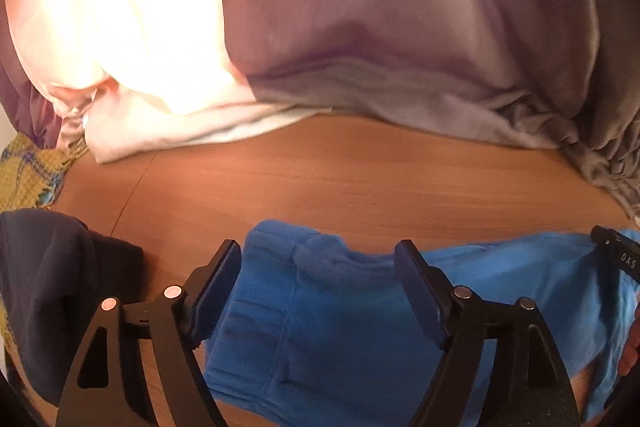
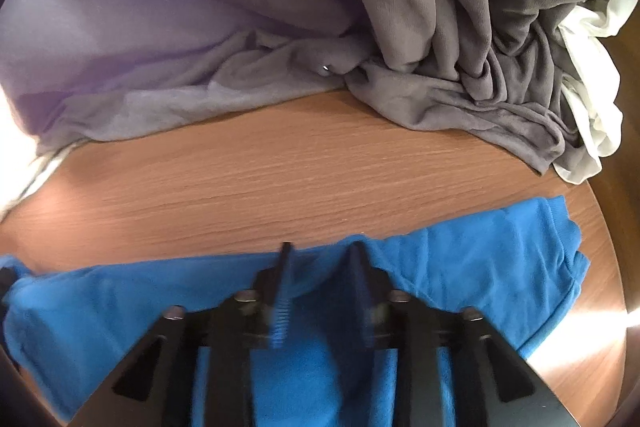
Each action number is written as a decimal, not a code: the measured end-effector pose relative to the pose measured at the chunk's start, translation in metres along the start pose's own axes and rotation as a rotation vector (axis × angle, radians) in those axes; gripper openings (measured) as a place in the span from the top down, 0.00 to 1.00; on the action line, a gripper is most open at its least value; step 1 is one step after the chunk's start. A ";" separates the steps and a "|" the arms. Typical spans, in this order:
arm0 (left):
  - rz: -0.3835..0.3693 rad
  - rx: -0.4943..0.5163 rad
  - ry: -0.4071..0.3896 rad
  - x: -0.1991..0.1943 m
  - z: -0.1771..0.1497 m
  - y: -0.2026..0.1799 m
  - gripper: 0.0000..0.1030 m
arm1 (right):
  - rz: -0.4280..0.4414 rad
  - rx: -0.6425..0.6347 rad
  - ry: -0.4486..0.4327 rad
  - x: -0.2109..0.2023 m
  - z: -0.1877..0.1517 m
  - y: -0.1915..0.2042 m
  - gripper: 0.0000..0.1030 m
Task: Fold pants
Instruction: 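Lift the held pants and fold the waistband over toward the cuffs, then open both grippers, then move both grippers to the cuff end of the folded pants, then grasp the ribbed cuff end with both grippers side by side and lift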
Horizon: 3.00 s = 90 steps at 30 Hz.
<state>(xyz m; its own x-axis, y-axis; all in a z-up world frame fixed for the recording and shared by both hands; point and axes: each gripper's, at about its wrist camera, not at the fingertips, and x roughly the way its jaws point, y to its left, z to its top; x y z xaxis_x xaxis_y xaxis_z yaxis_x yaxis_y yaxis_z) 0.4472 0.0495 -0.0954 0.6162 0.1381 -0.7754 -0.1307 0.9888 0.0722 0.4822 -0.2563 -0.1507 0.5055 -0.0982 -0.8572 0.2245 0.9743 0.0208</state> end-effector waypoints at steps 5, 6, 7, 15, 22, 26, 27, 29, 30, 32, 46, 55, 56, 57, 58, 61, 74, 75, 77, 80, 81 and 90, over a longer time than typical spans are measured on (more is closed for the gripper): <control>-0.065 0.015 -0.051 -0.032 -0.009 -0.001 0.24 | 0.040 -0.026 -0.057 -0.038 -0.010 0.000 0.55; -0.077 0.023 -0.062 -0.039 -0.012 -0.002 0.24 | 0.048 -0.031 -0.073 -0.048 -0.013 0.000 0.53; -0.091 0.034 -0.075 -0.046 -0.016 -0.004 0.24 | 0.058 -0.038 -0.092 -0.057 -0.017 -0.001 0.53; -0.240 0.113 -0.203 -0.115 -0.046 -0.023 0.24 | 0.136 -0.093 -0.254 -0.139 -0.058 -0.015 0.46; -0.377 0.159 -0.241 -0.146 -0.074 -0.050 0.24 | 0.150 -0.099 -0.327 -0.184 -0.093 -0.042 0.46; -0.442 0.219 -0.222 -0.144 -0.098 -0.077 0.24 | 0.154 -0.096 -0.301 -0.187 -0.114 -0.059 0.46; -0.459 0.230 -0.214 -0.142 -0.103 -0.083 0.24 | 0.155 -0.097 -0.291 -0.186 -0.118 -0.062 0.46; -0.505 0.259 -0.185 -0.139 -0.116 -0.100 0.24 | 0.147 -0.108 -0.260 -0.183 -0.131 -0.071 0.46; -0.531 0.277 -0.167 -0.137 -0.122 -0.110 0.24 | 0.142 -0.112 -0.245 -0.180 -0.135 -0.074 0.46; -0.571 0.304 -0.146 -0.135 -0.132 -0.125 0.24 | 0.133 -0.112 -0.218 -0.175 -0.147 -0.085 0.46; -0.727 0.422 0.065 -0.090 -0.172 -0.215 0.38 | 0.161 0.018 -0.099 -0.127 -0.194 -0.148 0.52; -0.702 0.465 0.140 -0.071 -0.178 -0.234 0.47 | 0.217 0.060 -0.031 -0.106 -0.209 -0.151 0.60; -0.698 0.472 0.128 -0.072 -0.179 -0.234 0.47 | 0.219 0.062 -0.027 -0.104 -0.210 -0.151 0.60; -0.691 0.486 0.127 -0.072 -0.181 -0.236 0.47 | 0.224 0.058 -0.039 -0.105 -0.210 -0.151 0.62; -0.693 0.493 0.124 -0.073 -0.181 -0.237 0.47 | 0.221 0.055 -0.040 -0.104 -0.210 -0.151 0.63; -0.693 0.512 0.110 -0.073 -0.184 -0.241 0.52 | 0.222 0.053 -0.046 -0.103 -0.210 -0.149 0.66; -0.734 0.515 0.091 -0.081 -0.175 -0.245 0.91 | 0.205 0.041 -0.096 -0.114 -0.206 -0.144 0.88; -0.743 0.507 0.076 -0.087 -0.170 -0.244 0.91 | 0.204 0.047 -0.106 -0.118 -0.205 -0.145 0.88; -0.769 0.491 0.055 -0.095 -0.162 -0.243 0.92 | 0.206 0.059 -0.133 -0.128 -0.202 -0.147 0.88; -0.804 0.482 0.017 -0.106 -0.144 -0.245 0.92 | 0.202 0.082 -0.182 -0.143 -0.194 -0.153 0.88; -0.815 0.484 0.001 -0.109 -0.136 -0.248 0.92 | 0.202 0.089 -0.198 -0.147 -0.190 -0.156 0.88; -0.843 0.512 -0.058 -0.102 -0.072 -0.288 0.92 | 0.148 0.110 -0.307 -0.153 -0.137 -0.179 0.88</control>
<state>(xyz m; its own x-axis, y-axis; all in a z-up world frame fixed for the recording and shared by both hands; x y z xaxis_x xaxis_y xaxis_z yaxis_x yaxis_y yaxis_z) 0.3660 -0.2537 -0.0819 0.3919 -0.6335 -0.6671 0.7121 0.6681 -0.2161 0.2504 -0.3880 -0.0942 0.7624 -0.0308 -0.6464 0.2103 0.9564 0.2025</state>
